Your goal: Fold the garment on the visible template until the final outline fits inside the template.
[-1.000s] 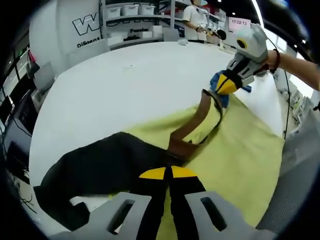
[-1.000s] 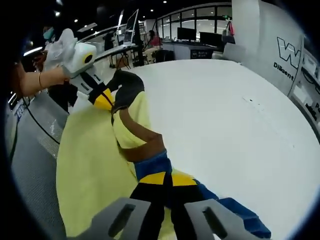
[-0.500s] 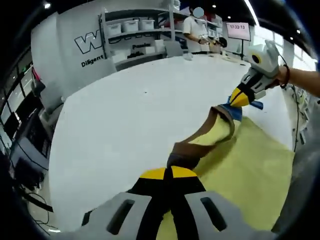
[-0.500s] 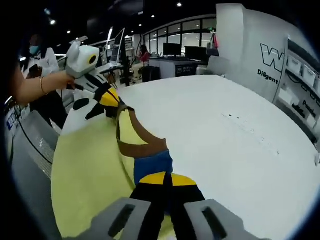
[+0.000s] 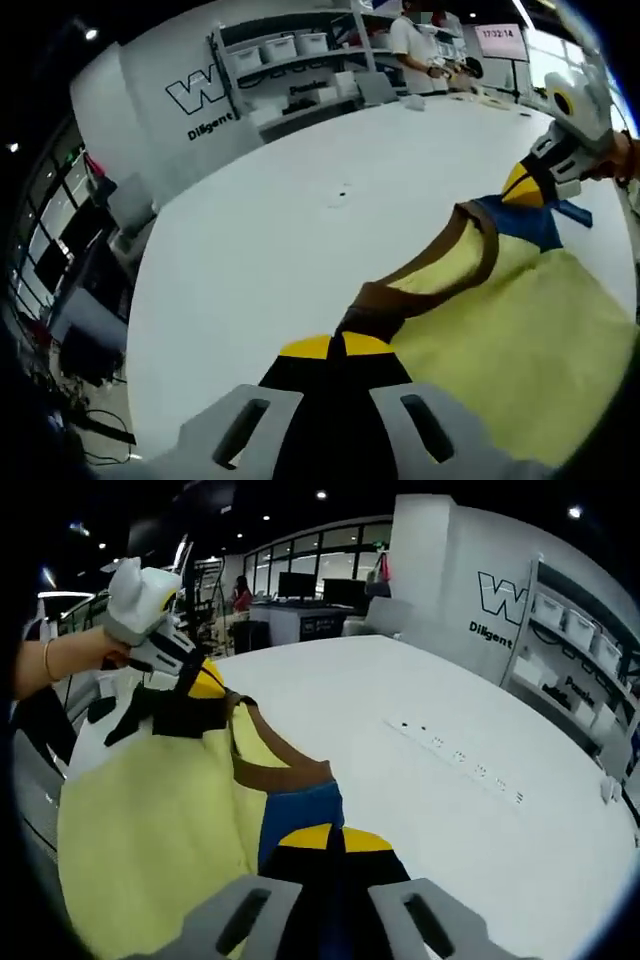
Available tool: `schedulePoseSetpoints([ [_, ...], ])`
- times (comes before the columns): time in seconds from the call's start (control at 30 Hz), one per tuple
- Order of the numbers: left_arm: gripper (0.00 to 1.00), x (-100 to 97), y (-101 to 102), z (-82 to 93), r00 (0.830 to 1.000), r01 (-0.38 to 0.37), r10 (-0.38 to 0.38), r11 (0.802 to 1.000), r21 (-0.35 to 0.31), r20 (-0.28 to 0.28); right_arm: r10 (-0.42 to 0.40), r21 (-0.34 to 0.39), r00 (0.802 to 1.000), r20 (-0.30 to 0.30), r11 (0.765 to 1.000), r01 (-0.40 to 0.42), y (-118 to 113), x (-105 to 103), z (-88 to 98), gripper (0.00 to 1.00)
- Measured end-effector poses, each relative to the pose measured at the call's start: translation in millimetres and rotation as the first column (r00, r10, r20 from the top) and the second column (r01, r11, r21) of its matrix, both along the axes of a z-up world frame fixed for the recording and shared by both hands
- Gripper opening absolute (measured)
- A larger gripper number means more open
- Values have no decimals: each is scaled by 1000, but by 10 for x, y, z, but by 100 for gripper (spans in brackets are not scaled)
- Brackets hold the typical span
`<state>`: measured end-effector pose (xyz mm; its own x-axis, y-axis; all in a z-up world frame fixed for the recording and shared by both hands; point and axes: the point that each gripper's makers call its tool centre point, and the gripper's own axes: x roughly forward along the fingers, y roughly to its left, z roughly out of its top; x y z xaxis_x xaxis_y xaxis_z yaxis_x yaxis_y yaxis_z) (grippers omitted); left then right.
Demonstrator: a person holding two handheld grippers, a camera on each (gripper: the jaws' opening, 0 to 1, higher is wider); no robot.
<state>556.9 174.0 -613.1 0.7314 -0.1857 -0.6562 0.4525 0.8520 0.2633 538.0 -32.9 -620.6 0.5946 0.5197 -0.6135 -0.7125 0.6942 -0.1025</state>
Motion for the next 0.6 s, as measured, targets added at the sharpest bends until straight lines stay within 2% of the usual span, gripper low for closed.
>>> schedulePoseSetpoints([
  [0.13,5,121,-15,-65,1000,-12,12,1000,-3,-12,-45,-23,999,-3,999,45,-42,131,-85,0],
  [0.27,5,170,-33,-216,999,-24,26,999,28,-40,-91,-7,996,-13,996,91,-71,233,-153,0],
  [0.37,5,182,-48,-346,998,-30,33,998,46,-61,-109,-30,994,-10,994,109,-63,310,-239,0],
  [0.6,5,242,-4,-452,998,-47,52,994,98,-48,-143,-53,990,2,988,142,-31,446,-339,0],
])
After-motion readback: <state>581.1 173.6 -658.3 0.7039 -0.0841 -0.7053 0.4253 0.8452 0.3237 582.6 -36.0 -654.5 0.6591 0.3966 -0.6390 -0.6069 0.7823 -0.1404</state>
